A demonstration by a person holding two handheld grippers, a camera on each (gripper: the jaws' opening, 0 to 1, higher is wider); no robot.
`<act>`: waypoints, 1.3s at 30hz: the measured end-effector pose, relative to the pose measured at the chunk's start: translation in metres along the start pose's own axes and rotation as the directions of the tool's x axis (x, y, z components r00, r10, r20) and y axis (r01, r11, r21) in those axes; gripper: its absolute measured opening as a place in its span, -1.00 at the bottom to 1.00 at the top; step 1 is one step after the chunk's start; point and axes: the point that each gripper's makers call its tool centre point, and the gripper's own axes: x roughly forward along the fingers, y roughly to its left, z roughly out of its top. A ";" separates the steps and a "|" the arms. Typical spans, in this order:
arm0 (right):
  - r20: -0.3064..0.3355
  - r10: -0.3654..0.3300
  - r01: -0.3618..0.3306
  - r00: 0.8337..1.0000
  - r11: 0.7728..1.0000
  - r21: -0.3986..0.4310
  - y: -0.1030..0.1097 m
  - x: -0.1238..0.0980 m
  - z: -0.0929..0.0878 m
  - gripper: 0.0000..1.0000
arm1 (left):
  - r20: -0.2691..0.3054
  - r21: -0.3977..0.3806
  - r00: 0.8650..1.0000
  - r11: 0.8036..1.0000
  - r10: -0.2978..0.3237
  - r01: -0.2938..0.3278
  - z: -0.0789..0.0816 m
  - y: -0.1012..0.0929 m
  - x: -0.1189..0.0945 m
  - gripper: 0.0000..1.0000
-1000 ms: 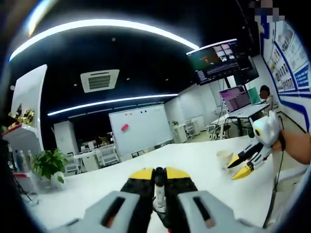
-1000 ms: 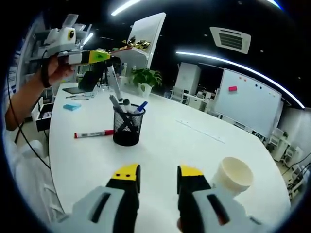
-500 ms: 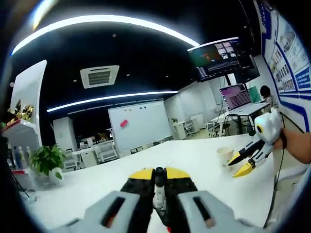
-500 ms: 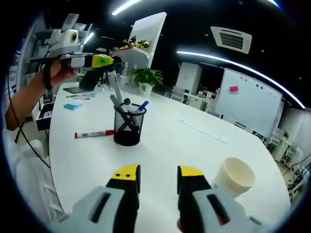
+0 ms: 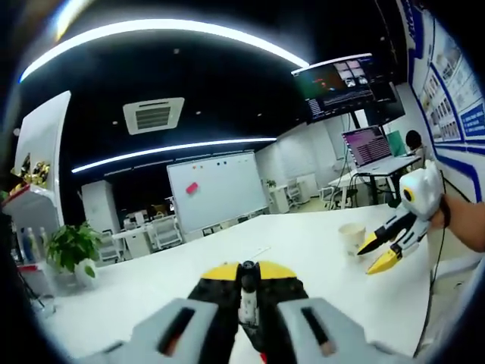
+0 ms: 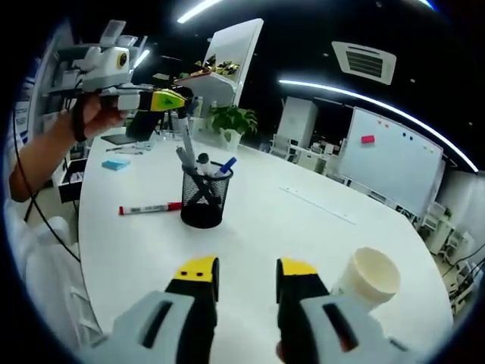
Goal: Place the scattered laser pointers and whiteboard markers into the pen holder and stack the scattered paper cups together
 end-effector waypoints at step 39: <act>-0.010 0.010 -0.010 1.000 1.000 0.007 0.005 0.000 -0.006 -0.39 | -0.086 -0.047 0.996 0.999 -0.032 0.029 -0.031 -0.006 0.016 -0.83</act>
